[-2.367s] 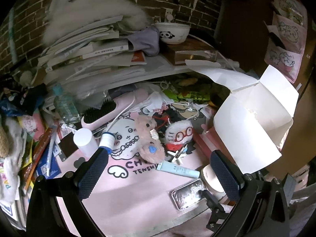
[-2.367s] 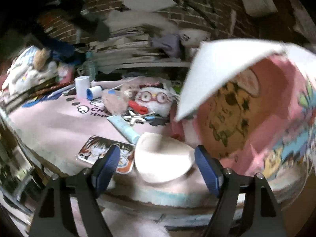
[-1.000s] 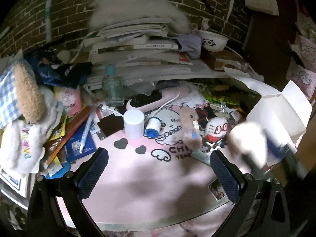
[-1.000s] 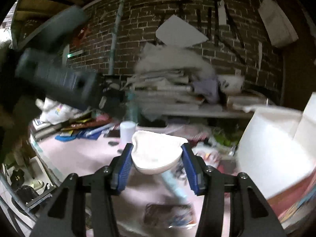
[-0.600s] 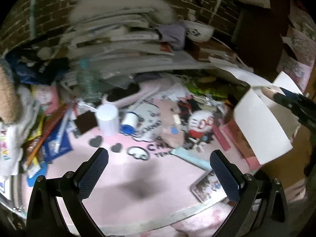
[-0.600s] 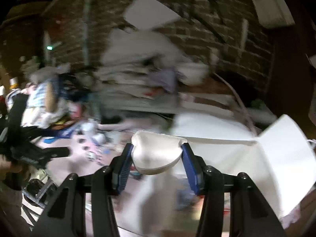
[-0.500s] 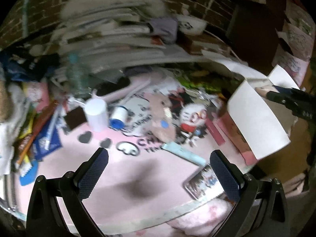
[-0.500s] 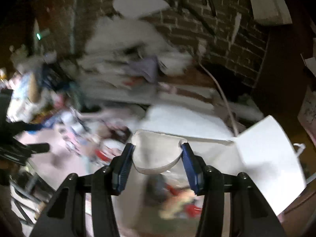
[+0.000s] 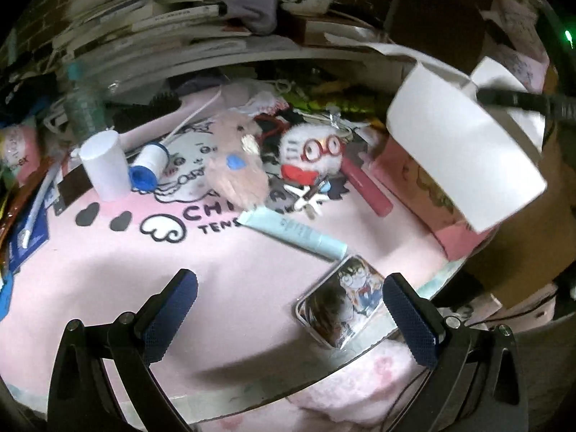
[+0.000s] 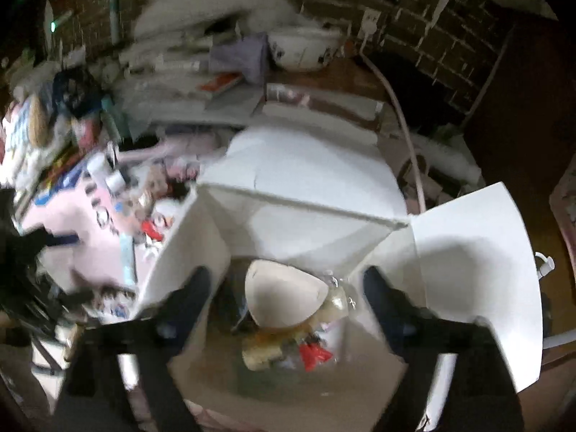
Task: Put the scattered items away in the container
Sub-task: 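Carry the white pad with the right gripper into the white box and release, then grasp the anime-printed photo tin with the left gripper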
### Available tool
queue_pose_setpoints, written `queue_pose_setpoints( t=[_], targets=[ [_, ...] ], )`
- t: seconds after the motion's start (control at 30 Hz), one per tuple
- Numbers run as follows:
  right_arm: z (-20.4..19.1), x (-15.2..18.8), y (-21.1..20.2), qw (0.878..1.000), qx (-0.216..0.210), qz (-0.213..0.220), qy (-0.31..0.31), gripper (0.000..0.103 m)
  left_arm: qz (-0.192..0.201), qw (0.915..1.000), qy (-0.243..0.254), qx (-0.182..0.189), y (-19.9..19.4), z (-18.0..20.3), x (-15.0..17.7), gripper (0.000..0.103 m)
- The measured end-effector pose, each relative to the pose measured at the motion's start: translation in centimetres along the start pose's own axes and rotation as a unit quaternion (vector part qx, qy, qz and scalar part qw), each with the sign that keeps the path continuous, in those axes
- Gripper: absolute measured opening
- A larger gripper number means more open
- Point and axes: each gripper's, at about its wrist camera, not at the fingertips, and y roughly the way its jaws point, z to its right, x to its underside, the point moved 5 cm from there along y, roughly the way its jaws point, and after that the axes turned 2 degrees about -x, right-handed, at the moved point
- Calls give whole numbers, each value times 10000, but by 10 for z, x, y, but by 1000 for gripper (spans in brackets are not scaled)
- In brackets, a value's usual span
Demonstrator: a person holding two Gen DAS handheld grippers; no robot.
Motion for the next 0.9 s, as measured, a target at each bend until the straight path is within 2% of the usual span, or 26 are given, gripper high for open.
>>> queue_pose_setpoints(
  t=[0.07, 0.2, 0.33, 0.43, 0.53, 0.6, 0.67, 0.9],
  targets=[
    [3, -3, -3, 9998, -26, 117, 132, 88, 101, 9996, 191, 160, 1, 5, 5, 103],
    [3, -6, -5, 9981, -350, 258, 428, 88, 156, 9979, 537, 329, 1, 16, 12, 103],
    [-6, -7, -1, 9967, -561, 308, 496, 88, -20, 9964, 847, 59, 13, 21, 17, 102],
    [-14, -12, -1, 9956, -680, 409, 495, 88, 53, 9969, 773, 143, 15, 17, 14, 102],
    [-21, -16, -5, 9932, -876, 539, 539, 88, 152, 9972, 725, 66, 17, 10, 9, 92],
    [-27, -21, -7, 9910, -1009, 659, 580, 88, 226, 9972, 709, 105, 17, 7, 7, 71],
    [-34, -24, -10, 9877, -1198, 768, 645, 88, 248, 9970, 702, 191, 16, 7, 5, 58],
    [-67, -40, -19, 9687, -2048, 1087, 885, 88, 246, 9934, 964, 564, 12, 16, 13, 58]
  ],
)
